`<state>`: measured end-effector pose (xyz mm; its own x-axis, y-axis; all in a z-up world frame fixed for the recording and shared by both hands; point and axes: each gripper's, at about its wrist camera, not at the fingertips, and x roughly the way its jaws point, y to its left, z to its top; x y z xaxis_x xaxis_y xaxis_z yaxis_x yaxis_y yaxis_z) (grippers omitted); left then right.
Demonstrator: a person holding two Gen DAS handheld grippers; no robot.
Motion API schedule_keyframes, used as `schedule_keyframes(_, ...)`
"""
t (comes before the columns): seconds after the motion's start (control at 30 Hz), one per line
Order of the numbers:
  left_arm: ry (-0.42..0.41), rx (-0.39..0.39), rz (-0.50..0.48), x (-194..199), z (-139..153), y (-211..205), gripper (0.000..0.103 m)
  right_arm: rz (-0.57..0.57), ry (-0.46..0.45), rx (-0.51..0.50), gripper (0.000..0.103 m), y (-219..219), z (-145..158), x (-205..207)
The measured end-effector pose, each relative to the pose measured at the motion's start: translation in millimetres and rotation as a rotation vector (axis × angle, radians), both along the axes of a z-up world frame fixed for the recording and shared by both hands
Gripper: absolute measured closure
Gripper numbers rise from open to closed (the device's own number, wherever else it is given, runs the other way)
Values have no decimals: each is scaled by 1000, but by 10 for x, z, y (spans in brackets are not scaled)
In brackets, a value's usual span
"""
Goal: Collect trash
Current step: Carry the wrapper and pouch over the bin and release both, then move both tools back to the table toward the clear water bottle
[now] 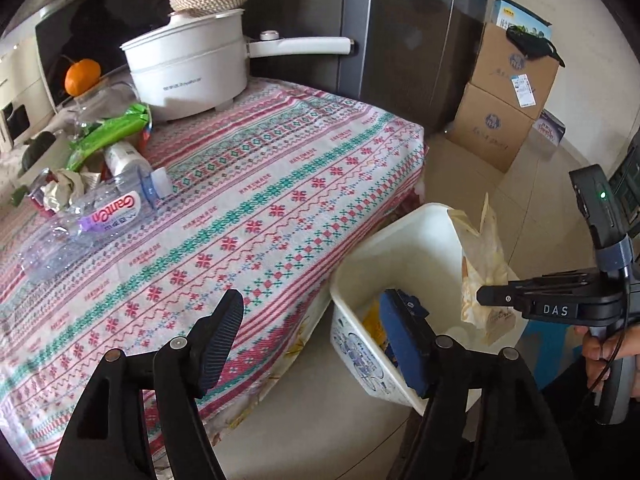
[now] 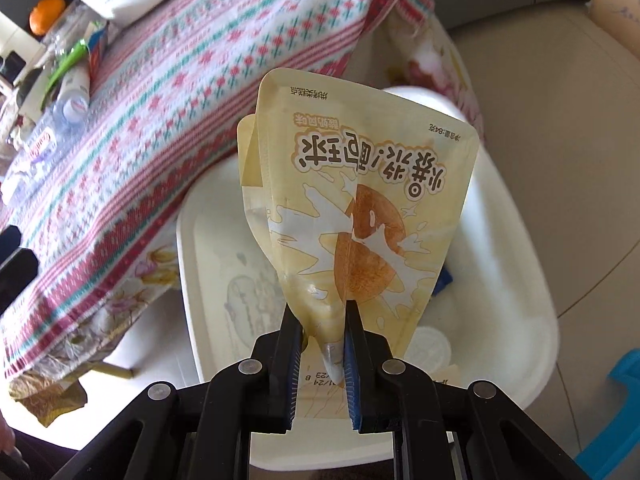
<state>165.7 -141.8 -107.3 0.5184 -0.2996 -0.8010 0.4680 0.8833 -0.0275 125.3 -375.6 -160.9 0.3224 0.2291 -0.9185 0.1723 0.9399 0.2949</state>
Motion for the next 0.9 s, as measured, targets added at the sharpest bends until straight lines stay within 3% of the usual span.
schedule_keyframes(0.23, 18, -25, 82, 57, 70, 402, 26, -5, 21, 25, 72, 103, -34, 70)
schedule_keyframes(0.33, 25, -31, 115, 86, 84, 554, 25, -29, 18, 55, 52, 96, -20, 78)
schedule_keyframes(0.57, 26, -54, 165, 107, 145, 868, 25, -52, 19, 58, 46, 127, 18, 87)
schedule_keyframes(0.77, 29, -68, 234, 147, 176, 1233, 25, -28, -1, -14, 36, 262, 97, 118)
schedule_keyframes(0.9, 51, -92, 289, 235, 173, 1563, 25, 6, -4, -43, 35, 391, 134, 160)
